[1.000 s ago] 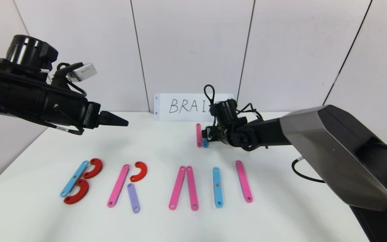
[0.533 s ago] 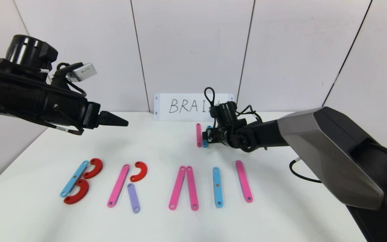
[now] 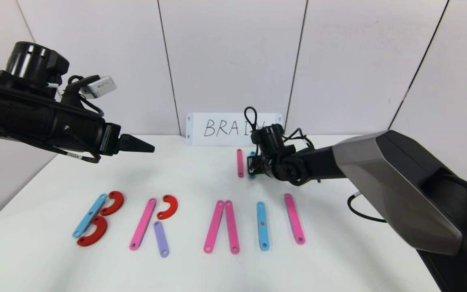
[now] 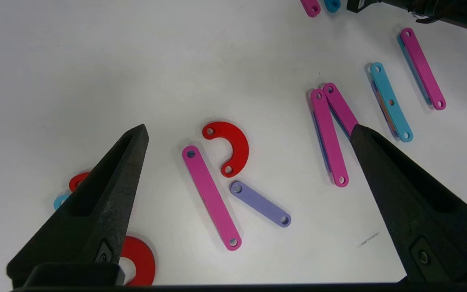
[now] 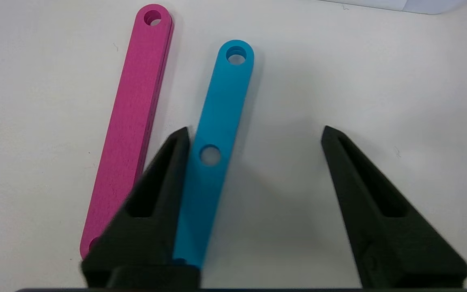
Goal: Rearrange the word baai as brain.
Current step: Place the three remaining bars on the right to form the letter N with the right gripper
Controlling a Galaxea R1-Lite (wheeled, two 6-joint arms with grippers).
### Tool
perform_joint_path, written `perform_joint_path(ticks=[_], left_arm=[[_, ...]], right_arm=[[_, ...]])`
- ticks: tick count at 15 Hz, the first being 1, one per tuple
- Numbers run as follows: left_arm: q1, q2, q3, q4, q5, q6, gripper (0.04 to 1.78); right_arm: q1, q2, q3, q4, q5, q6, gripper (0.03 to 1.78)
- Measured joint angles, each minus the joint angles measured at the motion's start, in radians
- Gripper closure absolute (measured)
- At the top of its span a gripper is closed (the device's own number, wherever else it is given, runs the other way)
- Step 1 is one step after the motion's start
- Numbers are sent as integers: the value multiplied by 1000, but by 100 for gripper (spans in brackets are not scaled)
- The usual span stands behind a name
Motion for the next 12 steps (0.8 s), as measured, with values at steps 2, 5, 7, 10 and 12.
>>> perform_joint_path(ticks=[2, 5, 7, 10, 12], left_arm=[[0, 0, 0, 0, 1, 1, 8], [0, 0, 0, 0, 0, 0, 8], [-1, -1, 0, 1, 0, 1, 8], [-1, -1, 0, 1, 0, 0, 8], [-1, -1, 0, 1, 0, 0, 8]], right_arm=[[1, 5, -3, -3, 0, 3, 113], [0, 14, -6, -7, 0, 8, 150], [0, 20, -7, -9, 1, 10, 153], [0, 21, -6, -6, 1, 10, 153], [0, 18, -4, -4, 1, 10, 153]])
